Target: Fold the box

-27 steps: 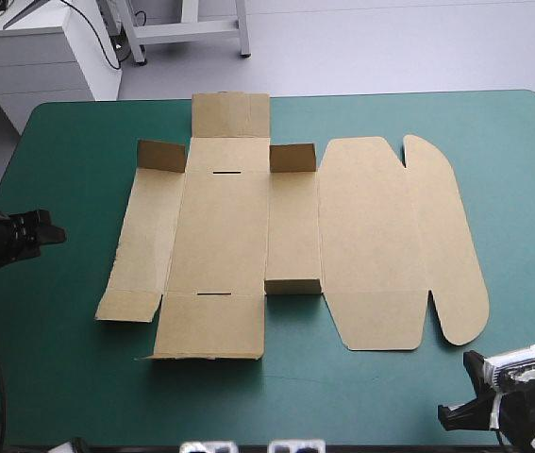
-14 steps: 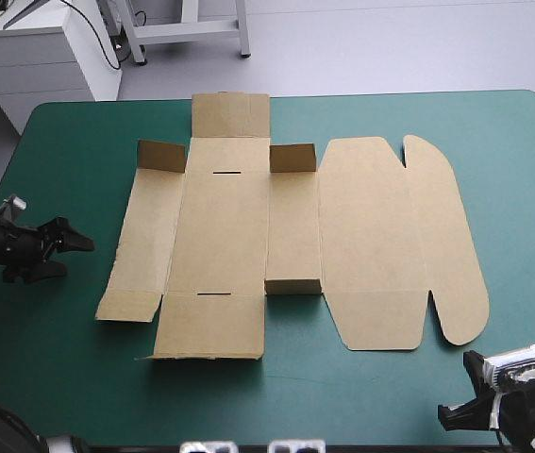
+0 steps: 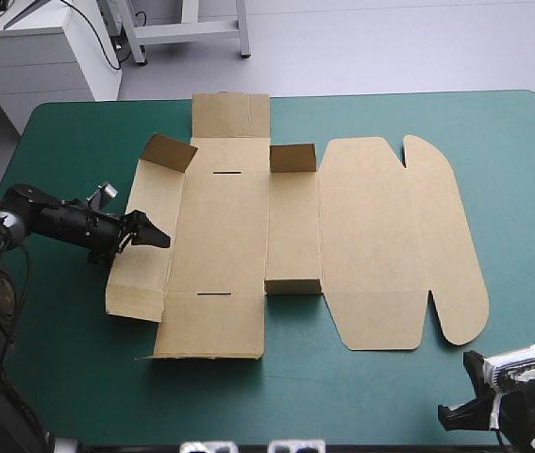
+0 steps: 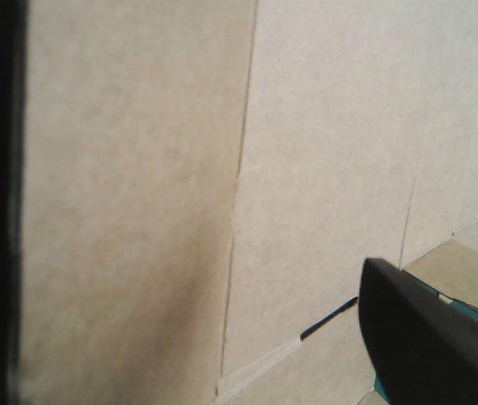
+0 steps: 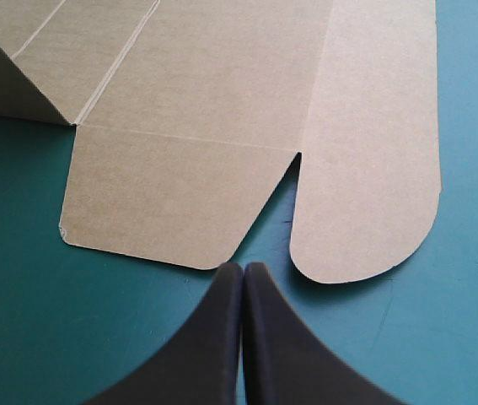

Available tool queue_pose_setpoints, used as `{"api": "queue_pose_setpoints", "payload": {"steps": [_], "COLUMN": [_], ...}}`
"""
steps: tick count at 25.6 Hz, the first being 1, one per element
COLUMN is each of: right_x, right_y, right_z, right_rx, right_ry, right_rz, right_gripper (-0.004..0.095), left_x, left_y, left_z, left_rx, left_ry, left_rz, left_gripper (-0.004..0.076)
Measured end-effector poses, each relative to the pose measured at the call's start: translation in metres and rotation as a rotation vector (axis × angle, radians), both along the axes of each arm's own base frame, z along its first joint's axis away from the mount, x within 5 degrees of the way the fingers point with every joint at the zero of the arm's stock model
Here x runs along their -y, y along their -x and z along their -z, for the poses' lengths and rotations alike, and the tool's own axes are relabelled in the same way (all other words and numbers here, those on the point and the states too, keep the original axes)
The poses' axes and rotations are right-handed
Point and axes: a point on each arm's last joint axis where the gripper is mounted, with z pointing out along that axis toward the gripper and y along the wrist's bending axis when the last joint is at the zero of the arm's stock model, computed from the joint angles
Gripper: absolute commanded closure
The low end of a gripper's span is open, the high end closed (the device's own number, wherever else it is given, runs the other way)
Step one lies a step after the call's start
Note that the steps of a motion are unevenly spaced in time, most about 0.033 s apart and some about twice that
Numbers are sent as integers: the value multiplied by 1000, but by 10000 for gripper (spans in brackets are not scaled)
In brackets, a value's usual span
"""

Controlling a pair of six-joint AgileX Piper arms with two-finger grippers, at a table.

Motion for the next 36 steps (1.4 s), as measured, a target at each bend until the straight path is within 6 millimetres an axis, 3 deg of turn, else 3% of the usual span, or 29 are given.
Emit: {"api": "queue_pose_setpoints", "payload": {"steps": [4,6,10,25,29,31,33,35,36], "right_x": [0,0,0,0,0,0,0,0,0], "right_y": [0,0,0,0,0,0,0,0,0], "right_z": [0,0,0,0,0,0,0,0,0], "right_rx": [0,0,0,0,0,0,0,0,0], "right_ry": [0,0,0,0,0,0,0,0,0], "right_rz": [0,0,0,0,0,0,0,0,0], "right_gripper": [922,922,922,922,922,922,922,922,922], "left_x": [8,9,8,14,22,32,47,79,89], "left_y": [-1,-1,-1,-2,-3,-6,-12,-14,-14], "left_z": [1,2,8,12,1,-15,-47,-93,-106], "left_rx": [-4,-11,-27,28,82,152,263,399,440], "left_ry": [16,24,4,45,9,-64,-148,-294,-335], "left_rz": [13,8,1,53,99,169,250,393,432], "left_gripper": [245,364,732,732,732,731,731,731,731]}}
